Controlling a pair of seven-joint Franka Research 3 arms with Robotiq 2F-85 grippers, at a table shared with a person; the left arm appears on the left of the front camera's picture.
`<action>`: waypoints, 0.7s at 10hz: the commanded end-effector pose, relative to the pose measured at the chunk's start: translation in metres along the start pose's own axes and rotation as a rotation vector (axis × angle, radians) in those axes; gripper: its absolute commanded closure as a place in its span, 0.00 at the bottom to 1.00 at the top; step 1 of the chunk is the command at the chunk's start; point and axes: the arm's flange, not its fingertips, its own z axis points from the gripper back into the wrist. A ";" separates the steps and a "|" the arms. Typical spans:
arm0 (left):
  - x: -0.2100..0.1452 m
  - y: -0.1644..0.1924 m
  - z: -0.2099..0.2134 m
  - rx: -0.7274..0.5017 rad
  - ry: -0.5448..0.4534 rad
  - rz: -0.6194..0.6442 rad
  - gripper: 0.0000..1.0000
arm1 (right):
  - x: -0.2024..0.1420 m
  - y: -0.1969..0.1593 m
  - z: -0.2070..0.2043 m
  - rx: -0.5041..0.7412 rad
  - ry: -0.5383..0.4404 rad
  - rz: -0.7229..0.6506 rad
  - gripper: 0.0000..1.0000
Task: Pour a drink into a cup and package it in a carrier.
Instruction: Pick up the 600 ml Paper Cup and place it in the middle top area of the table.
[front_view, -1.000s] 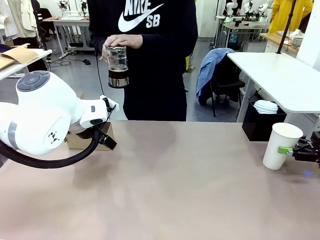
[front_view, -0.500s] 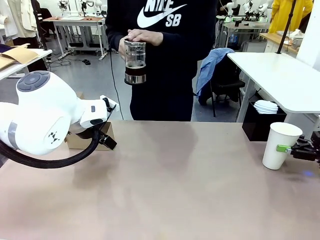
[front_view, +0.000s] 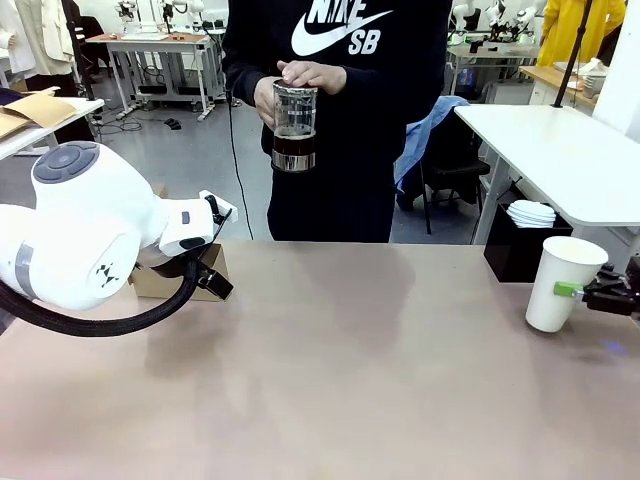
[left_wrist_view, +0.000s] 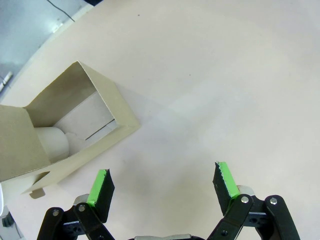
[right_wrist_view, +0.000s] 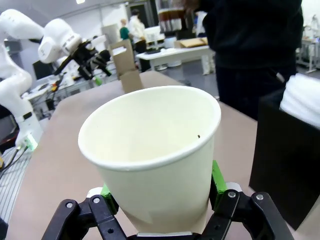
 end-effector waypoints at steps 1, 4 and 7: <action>0.000 0.001 0.000 -0.001 -0.001 0.001 0.00 | 0.050 0.046 -0.028 -0.134 -0.006 0.037 0.20; 0.000 0.001 0.000 -0.001 -0.001 0.001 0.00 | 0.085 0.081 -0.093 -0.248 -0.019 0.040 0.20; 0.000 0.001 0.000 -0.001 -0.001 0.001 0.00 | 0.101 0.073 -0.185 -0.332 -0.088 0.033 0.20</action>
